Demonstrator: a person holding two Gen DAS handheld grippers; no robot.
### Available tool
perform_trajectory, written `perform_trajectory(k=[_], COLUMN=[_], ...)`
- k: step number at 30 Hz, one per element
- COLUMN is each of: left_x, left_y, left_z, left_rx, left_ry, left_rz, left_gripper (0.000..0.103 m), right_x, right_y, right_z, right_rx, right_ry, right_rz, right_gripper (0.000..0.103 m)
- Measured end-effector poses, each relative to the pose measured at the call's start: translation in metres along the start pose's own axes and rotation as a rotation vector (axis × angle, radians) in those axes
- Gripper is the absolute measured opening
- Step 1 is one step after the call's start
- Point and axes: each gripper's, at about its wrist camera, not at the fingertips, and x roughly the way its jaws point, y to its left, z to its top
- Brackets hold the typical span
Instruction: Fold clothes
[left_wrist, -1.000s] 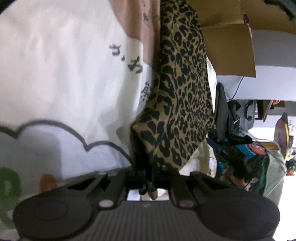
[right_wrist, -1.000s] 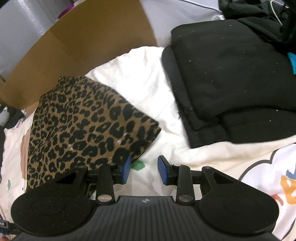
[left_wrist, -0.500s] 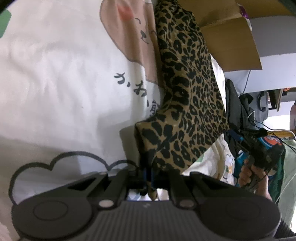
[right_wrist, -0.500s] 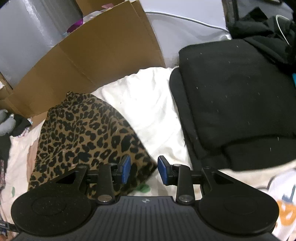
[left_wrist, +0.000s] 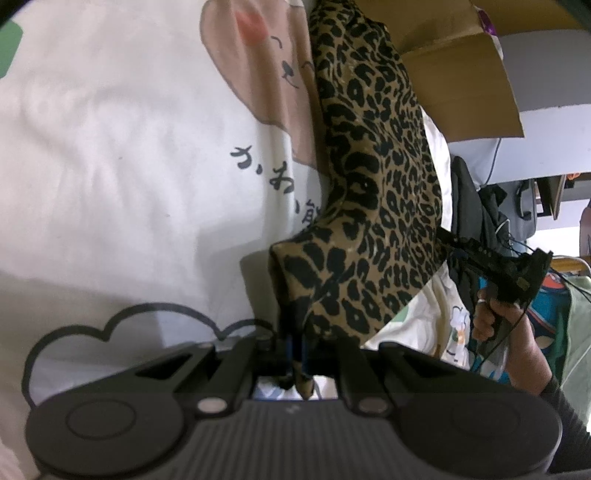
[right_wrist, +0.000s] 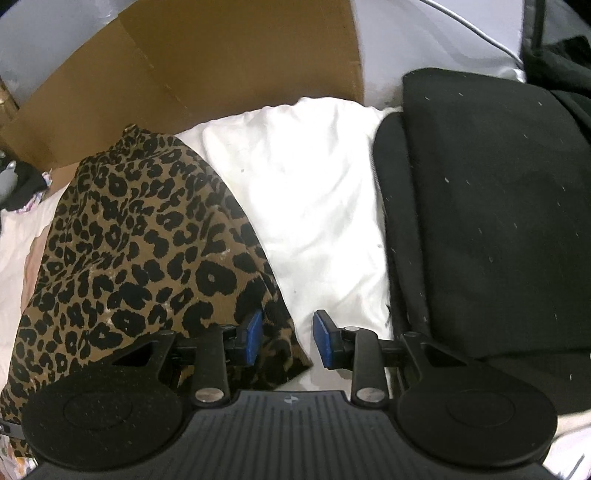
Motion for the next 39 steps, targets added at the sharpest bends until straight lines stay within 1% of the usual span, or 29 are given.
perform_trajectory(k=[5, 11, 13, 15, 16, 17, 21, 26, 31, 39], left_x=[0.003, 0.003, 0.003, 0.003, 0.003, 0.002, -0.007, -0.026, -0.05, -0.094], left_y=[-0.001, -0.003, -0.003, -0.004, -0.004, -0.005, -0.009, -0.019, -0.024, -0.023], left_z=[-0.001, -0.002, -0.002, -0.002, -0.002, -0.002, -0.003, -0.001, 0.005, 0.014], left_rx=[-0.006, -0.009, -0.012, -0.015, -0.016, -0.015, -0.015, 0.002, 0.03, 0.065], left_ry=[-0.002, -0.005, -0.006, -0.007, -0.008, -0.009, -0.019, -0.032, -0.041, -0.077], left_rz=[-0.001, -0.003, -0.004, -0.003, -0.002, -0.002, -0.008, -0.014, 0.014, 0.078], left_gripper=[0.005, 0.005, 0.005, 0.005, 0.005, 0.005, 0.005, 0.004, 0.004, 0.004], right_x=[0.009, 0.005, 0.005, 0.004, 0.002, 0.001, -0.008, -0.029, -0.044, -0.055], right_y=[0.002, -0.002, -0.005, -0.007, -0.006, -0.004, 0.001, 0.001, 0.002, 0.011], right_z=[0.009, 0.007, 0.006, 0.005, 0.005, 0.005, 0.005, 0.005, 0.0, -0.022], right_rx=[-0.004, 0.0, 0.014, 0.021, 0.019, 0.016, 0.008, 0.066, 0.109, 0.184], right_ry=[0.021, 0.093, 0.102, 0.108, 0.107, 0.106, 0.091, 0.058, 0.057, 0.097], right_rz=[0.018, 0.055, 0.071, 0.085, 0.089, 0.091, 0.095, 0.135, 0.198, 0.282], right_gripper=[0.036, 0.036, 0.036, 0.017, 0.012, 0.003, 0.003, 0.002, 0.002, 0.002])
